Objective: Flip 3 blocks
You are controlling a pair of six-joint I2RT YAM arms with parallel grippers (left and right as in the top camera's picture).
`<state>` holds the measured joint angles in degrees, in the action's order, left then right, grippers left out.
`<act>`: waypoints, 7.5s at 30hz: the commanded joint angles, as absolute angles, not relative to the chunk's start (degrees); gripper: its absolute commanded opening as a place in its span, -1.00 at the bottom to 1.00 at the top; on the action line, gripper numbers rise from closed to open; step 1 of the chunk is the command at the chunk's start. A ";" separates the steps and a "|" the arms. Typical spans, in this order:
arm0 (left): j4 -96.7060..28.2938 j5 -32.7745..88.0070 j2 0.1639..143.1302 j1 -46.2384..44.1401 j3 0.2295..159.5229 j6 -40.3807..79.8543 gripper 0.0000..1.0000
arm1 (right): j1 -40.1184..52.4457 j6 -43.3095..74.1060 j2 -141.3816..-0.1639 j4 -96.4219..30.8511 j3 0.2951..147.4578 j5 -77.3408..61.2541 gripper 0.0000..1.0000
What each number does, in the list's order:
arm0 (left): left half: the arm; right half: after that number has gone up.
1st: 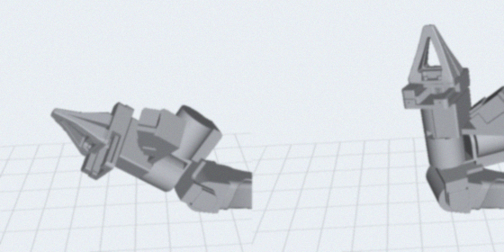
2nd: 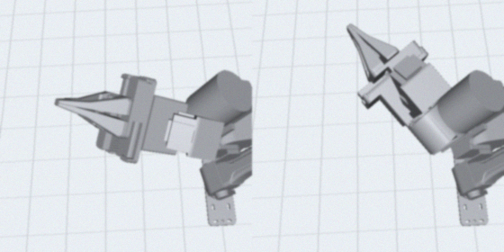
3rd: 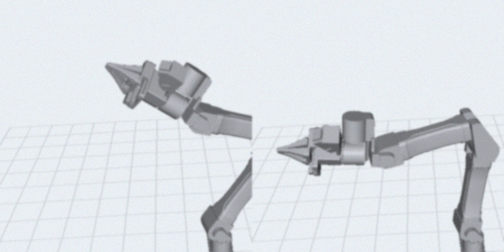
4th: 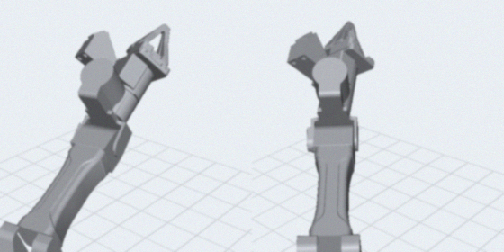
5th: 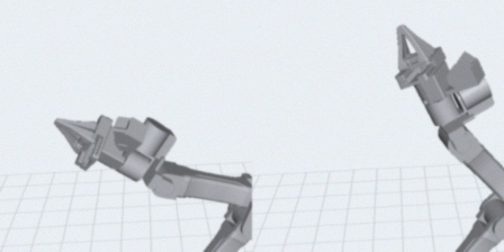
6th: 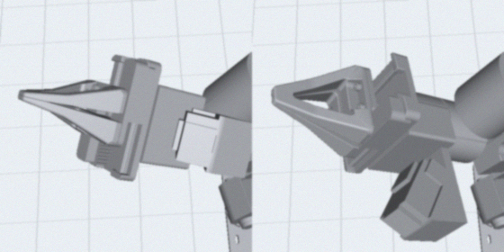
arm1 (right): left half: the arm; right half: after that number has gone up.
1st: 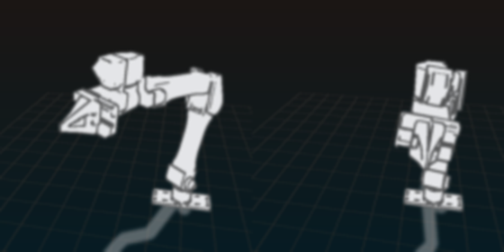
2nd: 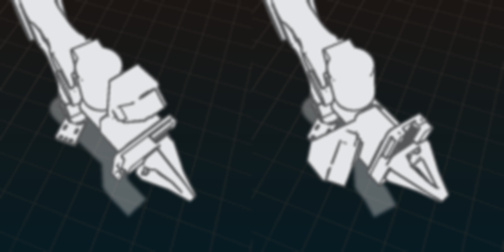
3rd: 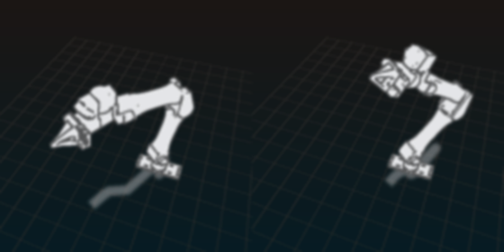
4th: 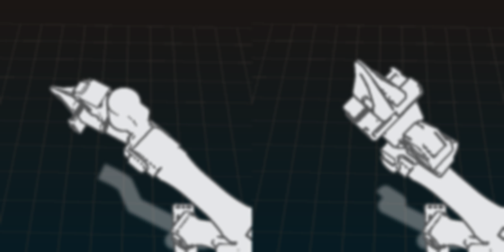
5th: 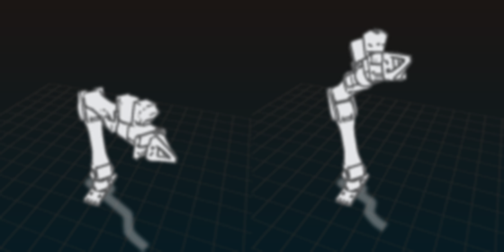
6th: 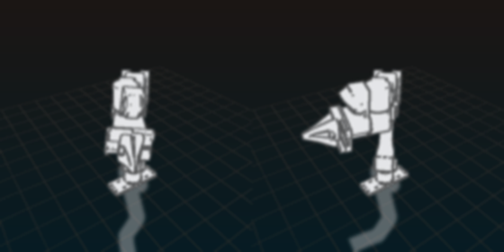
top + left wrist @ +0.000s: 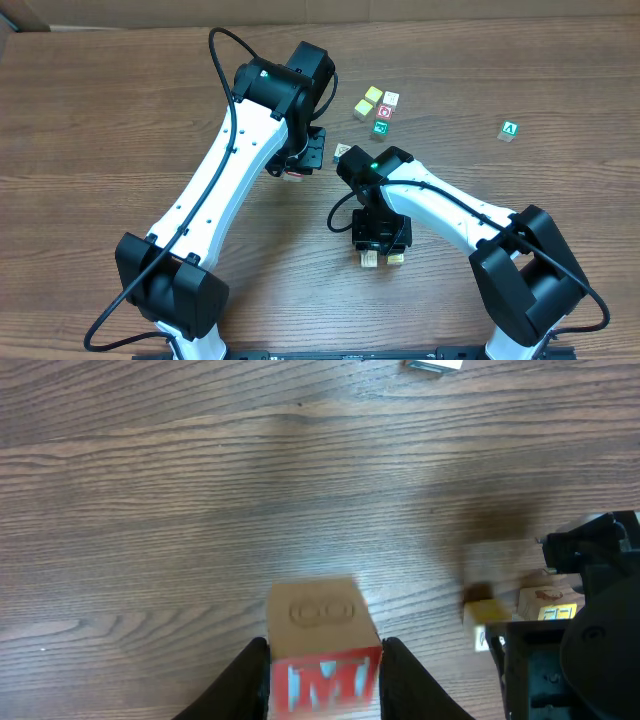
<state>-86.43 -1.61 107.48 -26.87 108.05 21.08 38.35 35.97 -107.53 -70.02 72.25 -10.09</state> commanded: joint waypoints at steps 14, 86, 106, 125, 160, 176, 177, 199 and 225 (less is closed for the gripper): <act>-86.56 -1.89 107.55 -26.72 107.96 22.17 -0.42 | 33.01 29.28 -106.61 -77.58 81.45 -12.99 -0.08; -57.30 12.32 107.55 -38.20 61.54 32.80 -0.92 | -2.22 17.32 -106.61 -52.75 84.03 -9.45 1.00; -57.98 19.53 107.55 -38.33 61.19 25.28 -0.92 | -2.22 17.32 -106.61 -52.75 84.03 -9.47 1.00; -46.28 19.05 107.57 -38.35 61.10 27.07 -0.83 | -2.22 17.72 -106.61 -66.02 83.94 -10.52 1.00; -45.76 19.64 107.57 -41.30 60.47 37.10 -0.78 | 5.08 14.70 -106.63 -64.82 60.42 -27.09 -0.93; -43.05 16.03 107.57 -41.41 60.47 40.77 -0.78 | 5.21 14.50 -106.63 -64.12 58.41 -25.19 -0.93; -43.16 16.05 107.57 -41.43 60.47 40.77 -0.78 | 5.21 14.46 -106.63 -63.51 58.33 -25.17 -0.92; -46.59 12.95 107.57 -42.83 60.47 40.66 -0.75 | 13.80 13.91 -106.63 -47.05 58.35 -24.05 -0.93; -46.26 12.88 107.57 -42.83 60.47 40.69 -0.72 | 13.87 13.41 -106.63 -55.05 58.33 -24.08 -0.93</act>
<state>-46.22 17.80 106.69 -42.76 61.52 40.36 13.91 13.69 -106.98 -54.70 58.48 -26.09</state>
